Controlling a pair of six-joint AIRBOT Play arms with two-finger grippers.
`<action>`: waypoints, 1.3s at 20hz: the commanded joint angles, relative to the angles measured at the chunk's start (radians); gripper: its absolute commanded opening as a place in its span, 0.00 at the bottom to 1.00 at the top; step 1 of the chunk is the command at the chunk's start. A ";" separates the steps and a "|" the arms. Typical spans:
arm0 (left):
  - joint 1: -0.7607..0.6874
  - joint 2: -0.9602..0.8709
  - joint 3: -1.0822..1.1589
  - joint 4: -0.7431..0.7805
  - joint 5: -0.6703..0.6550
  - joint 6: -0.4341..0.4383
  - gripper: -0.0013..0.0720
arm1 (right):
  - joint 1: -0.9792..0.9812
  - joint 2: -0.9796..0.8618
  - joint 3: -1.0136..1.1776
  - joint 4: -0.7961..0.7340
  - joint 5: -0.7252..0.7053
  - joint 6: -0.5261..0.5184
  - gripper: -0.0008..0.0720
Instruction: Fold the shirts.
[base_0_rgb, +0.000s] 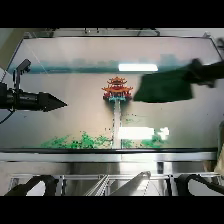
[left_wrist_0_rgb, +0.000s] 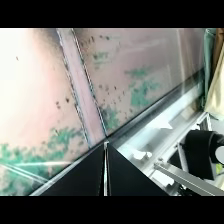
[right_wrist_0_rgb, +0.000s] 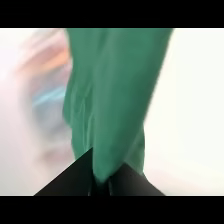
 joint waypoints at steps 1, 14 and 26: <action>0.000 -0.001 0.000 0.000 -0.054 0.026 0.05 | -0.270 0.264 0.000 -0.310 0.184 0.113 0.04; -0.209 -0.001 -0.001 0.010 0.000 0.069 0.05 | -0.568 0.472 -0.521 -0.948 0.328 0.139 0.04; -0.274 -0.093 0.000 0.005 0.023 0.075 0.05 | -0.568 0.329 -0.537 -0.998 0.309 0.172 0.96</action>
